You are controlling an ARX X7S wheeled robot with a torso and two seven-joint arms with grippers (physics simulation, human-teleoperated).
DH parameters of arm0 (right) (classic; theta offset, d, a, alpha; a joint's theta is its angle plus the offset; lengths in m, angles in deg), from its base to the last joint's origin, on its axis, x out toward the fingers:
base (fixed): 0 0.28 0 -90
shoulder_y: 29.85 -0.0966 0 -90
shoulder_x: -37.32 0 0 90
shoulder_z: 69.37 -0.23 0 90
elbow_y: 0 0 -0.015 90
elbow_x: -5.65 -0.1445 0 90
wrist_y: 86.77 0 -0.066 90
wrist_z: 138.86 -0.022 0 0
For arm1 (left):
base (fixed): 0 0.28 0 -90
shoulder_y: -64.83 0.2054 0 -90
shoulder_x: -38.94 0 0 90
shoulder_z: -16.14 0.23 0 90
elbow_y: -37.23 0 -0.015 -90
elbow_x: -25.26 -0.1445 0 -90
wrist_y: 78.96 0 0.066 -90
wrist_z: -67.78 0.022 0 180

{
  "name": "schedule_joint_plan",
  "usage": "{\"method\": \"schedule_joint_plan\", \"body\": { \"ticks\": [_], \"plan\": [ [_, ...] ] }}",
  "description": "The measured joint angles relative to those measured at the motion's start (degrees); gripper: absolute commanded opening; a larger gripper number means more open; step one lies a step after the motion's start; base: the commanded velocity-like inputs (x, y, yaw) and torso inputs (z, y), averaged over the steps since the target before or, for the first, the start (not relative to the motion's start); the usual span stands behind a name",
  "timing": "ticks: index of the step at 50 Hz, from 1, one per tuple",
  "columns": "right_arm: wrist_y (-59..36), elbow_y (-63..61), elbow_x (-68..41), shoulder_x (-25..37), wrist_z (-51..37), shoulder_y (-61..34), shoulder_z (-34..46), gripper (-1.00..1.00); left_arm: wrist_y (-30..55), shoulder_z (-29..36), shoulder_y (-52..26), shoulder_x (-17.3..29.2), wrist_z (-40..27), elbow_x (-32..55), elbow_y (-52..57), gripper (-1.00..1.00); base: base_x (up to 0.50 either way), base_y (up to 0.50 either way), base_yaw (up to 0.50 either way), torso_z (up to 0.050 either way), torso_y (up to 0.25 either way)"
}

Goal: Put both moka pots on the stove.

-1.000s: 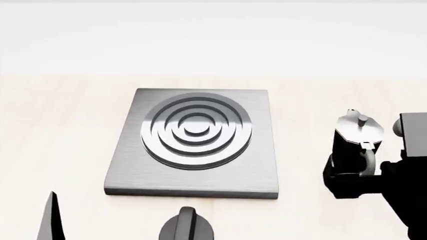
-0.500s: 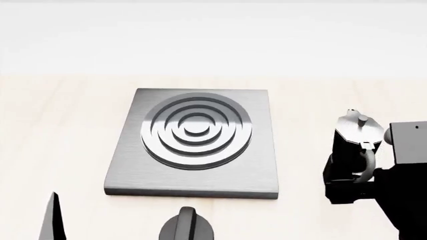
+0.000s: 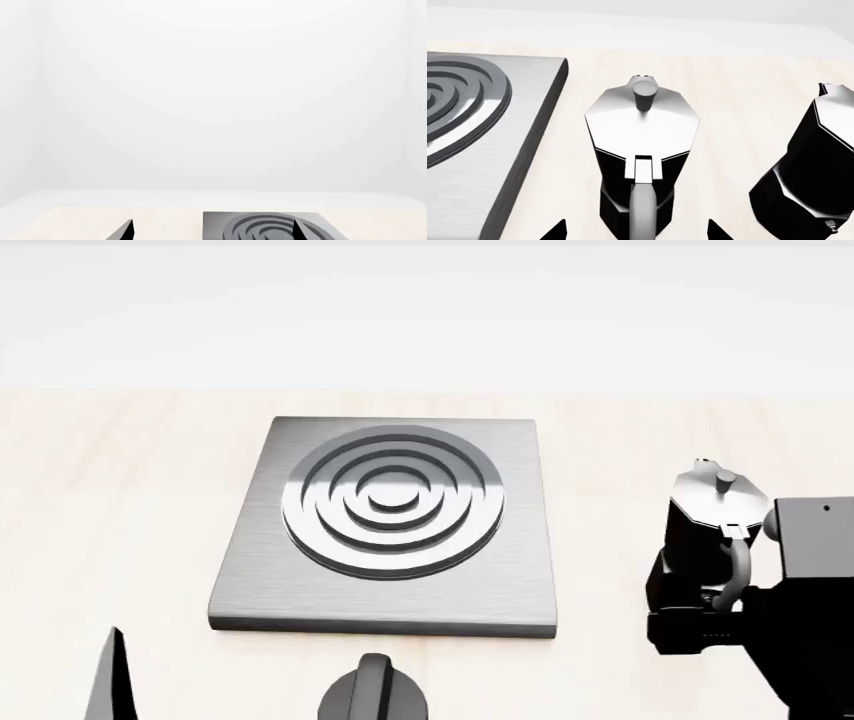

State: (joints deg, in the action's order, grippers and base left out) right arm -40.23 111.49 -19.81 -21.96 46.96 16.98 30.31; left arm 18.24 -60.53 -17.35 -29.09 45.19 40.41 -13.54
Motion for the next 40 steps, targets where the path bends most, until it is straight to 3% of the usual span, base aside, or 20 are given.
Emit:
{"method": "schedule_joint_plan", "body": {
  "ticks": [14, 15, 40],
  "plan": [
    [2.61, 3.77, 1.05, -0.81, 0.33, -1.07, 0.56, 1.0, -0.17, 0.52, -0.21, 0.03, -0.06, -0.04, -0.37, 1.0, 0.0, 0.0, 0.0, 0.0, 0.0],
    [2.84, 4.01, 1.14, -0.87, 0.32, -1.12, 0.58, -1.0, -0.17, 0.54, -0.22, 0.04, -0.08, -0.04, -0.38, 1.0, 0.0, 0.0, 0.0, 0.0, 0.0],
    [3.56, 4.14, 0.01, -1.36, -0.93, -0.97, 0.05, -1.0, -0.04, 0.94, -0.38, 0.38, -0.51, 0.14, -0.24, 1.0, 0.0, 0.0, 0.0, 0.0, 0.0]
  ]
}}
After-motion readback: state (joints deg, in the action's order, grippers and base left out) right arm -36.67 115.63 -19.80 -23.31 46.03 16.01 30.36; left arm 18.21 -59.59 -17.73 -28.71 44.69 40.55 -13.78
